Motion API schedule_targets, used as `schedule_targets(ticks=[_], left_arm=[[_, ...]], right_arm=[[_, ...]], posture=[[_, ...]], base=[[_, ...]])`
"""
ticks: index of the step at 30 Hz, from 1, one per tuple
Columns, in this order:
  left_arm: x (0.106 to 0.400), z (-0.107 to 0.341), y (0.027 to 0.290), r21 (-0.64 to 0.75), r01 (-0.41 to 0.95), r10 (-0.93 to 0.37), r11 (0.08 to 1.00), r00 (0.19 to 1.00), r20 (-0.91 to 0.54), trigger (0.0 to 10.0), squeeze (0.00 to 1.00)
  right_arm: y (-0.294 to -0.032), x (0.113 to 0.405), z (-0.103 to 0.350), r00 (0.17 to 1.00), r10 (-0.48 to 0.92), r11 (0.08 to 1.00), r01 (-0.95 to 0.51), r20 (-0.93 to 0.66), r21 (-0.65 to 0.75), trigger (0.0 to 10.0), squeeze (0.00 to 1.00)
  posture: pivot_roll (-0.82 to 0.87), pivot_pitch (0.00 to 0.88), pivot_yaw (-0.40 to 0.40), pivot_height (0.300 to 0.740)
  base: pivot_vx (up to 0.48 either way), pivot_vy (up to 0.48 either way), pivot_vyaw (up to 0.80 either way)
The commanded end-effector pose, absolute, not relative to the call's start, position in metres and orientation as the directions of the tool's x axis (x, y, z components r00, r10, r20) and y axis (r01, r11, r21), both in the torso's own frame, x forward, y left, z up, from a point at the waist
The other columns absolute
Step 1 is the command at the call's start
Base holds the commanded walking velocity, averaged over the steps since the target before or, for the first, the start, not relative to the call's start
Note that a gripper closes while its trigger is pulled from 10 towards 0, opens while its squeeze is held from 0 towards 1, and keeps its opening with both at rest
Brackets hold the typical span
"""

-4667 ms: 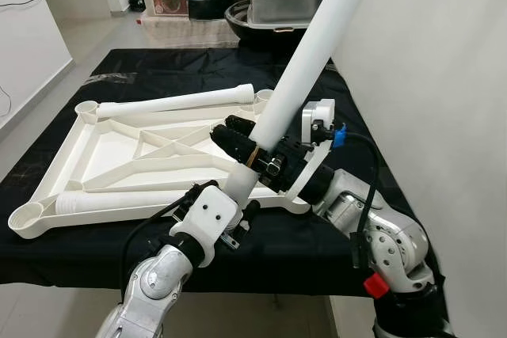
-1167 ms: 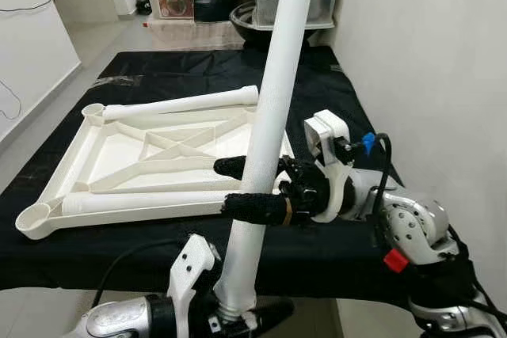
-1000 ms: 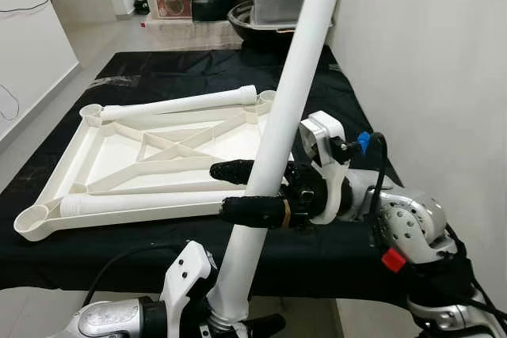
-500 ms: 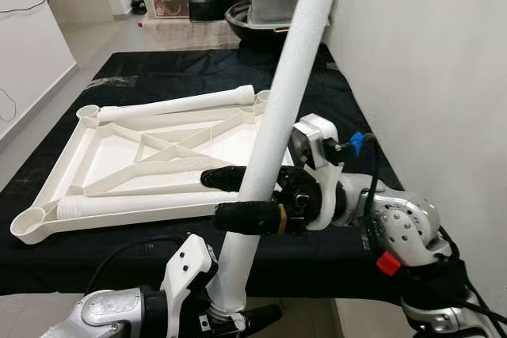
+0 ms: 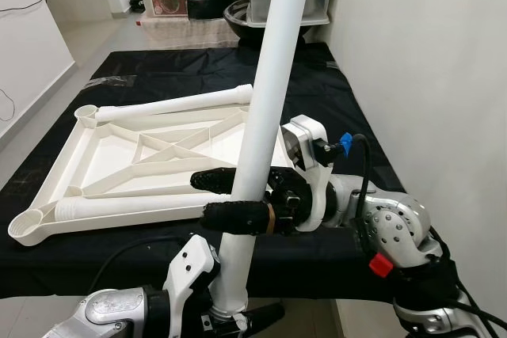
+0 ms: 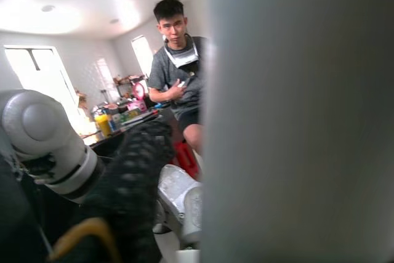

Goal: Building children table

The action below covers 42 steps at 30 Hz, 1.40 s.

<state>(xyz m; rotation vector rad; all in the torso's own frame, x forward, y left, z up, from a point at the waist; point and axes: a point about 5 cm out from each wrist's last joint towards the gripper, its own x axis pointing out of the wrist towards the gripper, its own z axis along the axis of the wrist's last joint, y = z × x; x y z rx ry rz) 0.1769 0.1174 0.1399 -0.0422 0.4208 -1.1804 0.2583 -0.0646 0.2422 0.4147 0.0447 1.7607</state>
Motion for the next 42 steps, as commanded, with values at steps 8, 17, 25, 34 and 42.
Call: schedule_targets(ticks=[8, 17, 25, 34, 42], left_arm=[[0.174, 0.135, 0.12, -0.277, 0.88, -0.903, 0.387, 0.301, -0.305, 10.0, 0.0], [0.171, 0.129, 0.12, -0.276, 0.872, -0.889, 0.404, 0.302, -0.345, 10.0, 0.59], [0.177, 0.131, 0.12, -0.226, 0.859, -0.864, 0.46, 0.375, -0.336, 10.0, 1.0], [0.178, 0.126, 0.125, -0.221, 0.827, -0.833, 0.517, 0.426, -0.353, 10.0, 0.0], [0.178, 0.124, 0.13, -0.203, 0.783, -0.789, 0.588, 0.5, -0.357, 10.0, 0.0]], right_arm=[[-0.06, 0.253, 0.244, -0.206, 0.951, -0.255, -0.944, 0.229, 0.211, 0.0, 0.0], [-0.061, 0.253, 0.243, -0.202, 0.953, -0.25, -0.946, 0.228, 0.207, 0.0, 0.0], [-0.066, 0.259, 0.246, -0.186, 0.955, -0.232, -0.953, 0.229, 0.195, 0.0, 0.0], [-0.083, 0.269, 0.249, -0.137, 0.971, -0.17, -0.972, 0.196, 0.162, 0.0, 0.0], [-0.12, 0.3, 0.253, 0.081, 0.99, 0.073, -0.994, 0.118, 0.078, 0.0, 0.0]], posture=[[0.08, 0.077, 0.04, 0.74], [0.08, 0.066, 0.04, 0.74], [0.08, 0.052, 0.033, 0.74], [0.09, 0.033, 0.027, 0.74], [0.08, 0.021, 0.024, 0.74]], base=[[0.0, 0.0, 0.0], [0.0, 0.0, 0.0], [0.0, 0.0, 0.0], [0.0, 0.0, 0.0], [0.0, 0.0, 0.0]])
